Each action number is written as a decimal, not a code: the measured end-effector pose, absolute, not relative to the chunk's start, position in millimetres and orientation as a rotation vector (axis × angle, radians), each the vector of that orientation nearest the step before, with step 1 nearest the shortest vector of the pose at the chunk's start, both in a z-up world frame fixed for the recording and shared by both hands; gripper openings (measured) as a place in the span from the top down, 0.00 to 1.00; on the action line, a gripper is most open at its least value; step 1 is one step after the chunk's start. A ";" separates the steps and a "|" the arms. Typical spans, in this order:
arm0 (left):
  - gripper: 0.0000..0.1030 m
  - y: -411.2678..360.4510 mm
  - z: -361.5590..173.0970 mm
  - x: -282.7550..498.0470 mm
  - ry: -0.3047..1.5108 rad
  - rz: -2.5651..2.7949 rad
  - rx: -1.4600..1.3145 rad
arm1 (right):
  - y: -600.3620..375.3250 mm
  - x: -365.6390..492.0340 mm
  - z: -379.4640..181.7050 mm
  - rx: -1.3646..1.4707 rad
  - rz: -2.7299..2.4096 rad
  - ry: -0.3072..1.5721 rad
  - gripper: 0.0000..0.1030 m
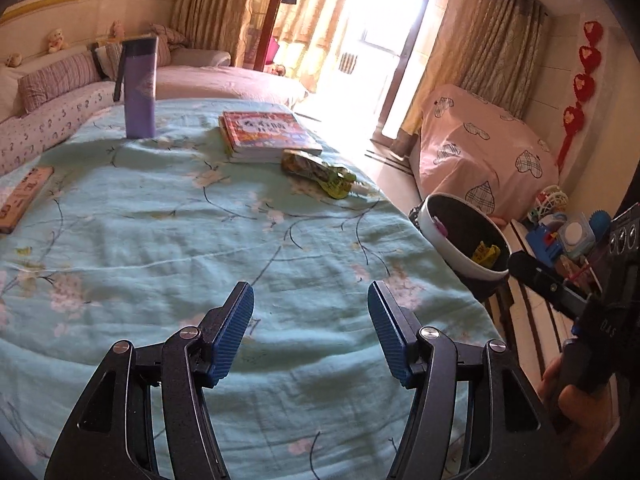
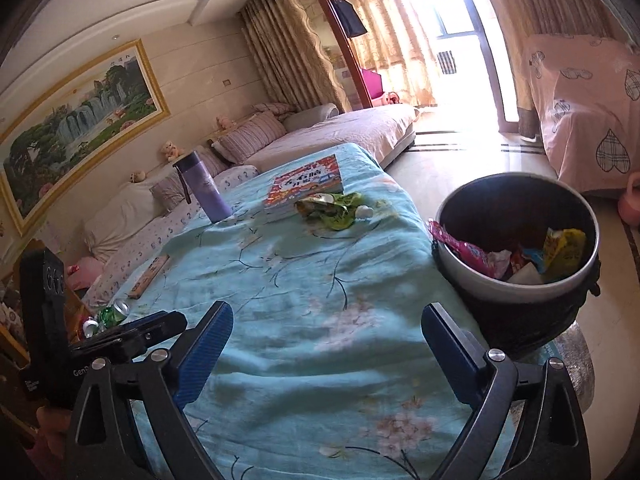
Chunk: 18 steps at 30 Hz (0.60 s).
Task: Collect trash
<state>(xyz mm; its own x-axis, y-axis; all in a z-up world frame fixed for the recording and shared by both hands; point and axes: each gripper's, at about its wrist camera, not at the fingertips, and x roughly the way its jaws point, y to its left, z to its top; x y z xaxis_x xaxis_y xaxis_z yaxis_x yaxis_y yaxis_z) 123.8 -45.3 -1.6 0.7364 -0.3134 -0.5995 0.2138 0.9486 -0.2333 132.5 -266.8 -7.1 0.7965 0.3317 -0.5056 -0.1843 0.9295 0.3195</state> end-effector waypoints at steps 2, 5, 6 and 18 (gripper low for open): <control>0.22 -40.7 8.2 113.0 0.619 -0.263 -0.138 | -262.0 126.2 12.7 0.230 0.274 0.526 0.03; 0.00 -34.7 15.9 92.5 0.504 -0.180 -0.121 | -258.1 105.9 36.2 0.182 0.242 0.388 0.00; 0.00 -32.8 15.4 86.5 0.472 -0.159 -0.116 | -256.0 100.6 38.5 0.167 0.229 0.355 0.00; 0.00 -28.9 -14.1 46.6 0.412 -0.028 -0.032 | -240.2 73.7 -14.0 0.105 0.175 0.332 0.00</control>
